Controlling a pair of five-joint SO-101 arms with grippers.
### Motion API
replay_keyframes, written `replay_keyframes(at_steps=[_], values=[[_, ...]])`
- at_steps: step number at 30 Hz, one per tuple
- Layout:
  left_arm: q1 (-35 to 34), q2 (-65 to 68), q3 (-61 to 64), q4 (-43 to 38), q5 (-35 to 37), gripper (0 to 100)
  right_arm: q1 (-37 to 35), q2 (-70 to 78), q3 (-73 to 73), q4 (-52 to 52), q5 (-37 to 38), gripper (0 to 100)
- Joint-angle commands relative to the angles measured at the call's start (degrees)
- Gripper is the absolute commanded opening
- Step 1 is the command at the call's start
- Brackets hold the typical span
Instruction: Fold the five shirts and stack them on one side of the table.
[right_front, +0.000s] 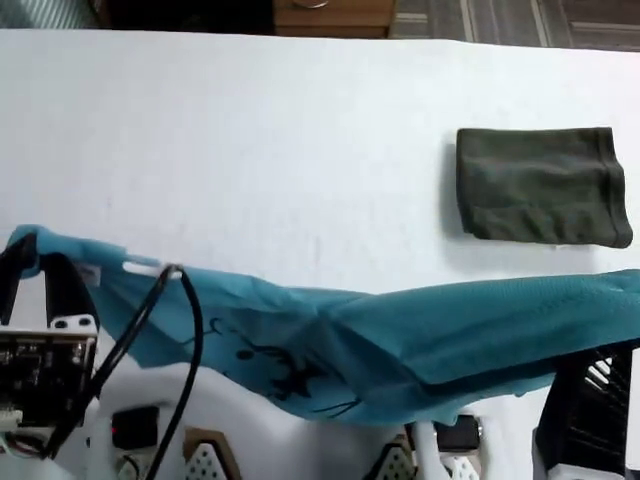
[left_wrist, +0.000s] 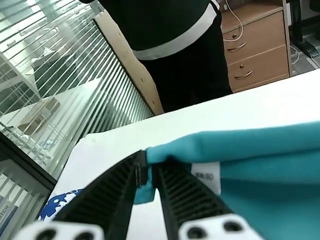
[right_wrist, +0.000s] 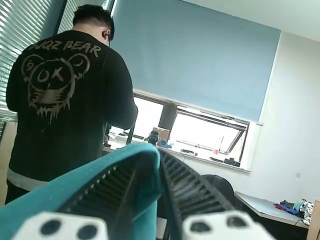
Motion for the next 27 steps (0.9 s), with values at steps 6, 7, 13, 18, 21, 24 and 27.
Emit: replay_keyframes(at_steps=[6,7,13,18,21,24,27], values=[[-0.18,9.49,11.30,-20.40,0.53,3,-0.04,11.74,13.36,-14.90,0.09,1.9],[-0.18,11.87,11.91,-22.68,0.44,3,-0.04,13.49,15.30,-17.01,0.09,1.9],[-0.09,28.22,12.00,-31.91,0.26,3,-0.04,25.27,22.15,-25.89,0.09,1.9],[-0.09,40.70,5.85,-35.96,0.53,3,-0.04,37.93,20.92,-34.42,0.09,1.9],[-0.09,48.62,-0.57,-34.46,0.44,3,-0.22,45.05,18.55,-35.65,0.09,1.9],[-0.09,56.88,-5.23,-31.21,0.35,3,-0.84,50.68,18.29,-35.56,0.09,2.0],[-0.09,64.88,-8.84,-28.57,0.35,3,-1.80,55.43,18.81,-33.80,0.09,2.0]])
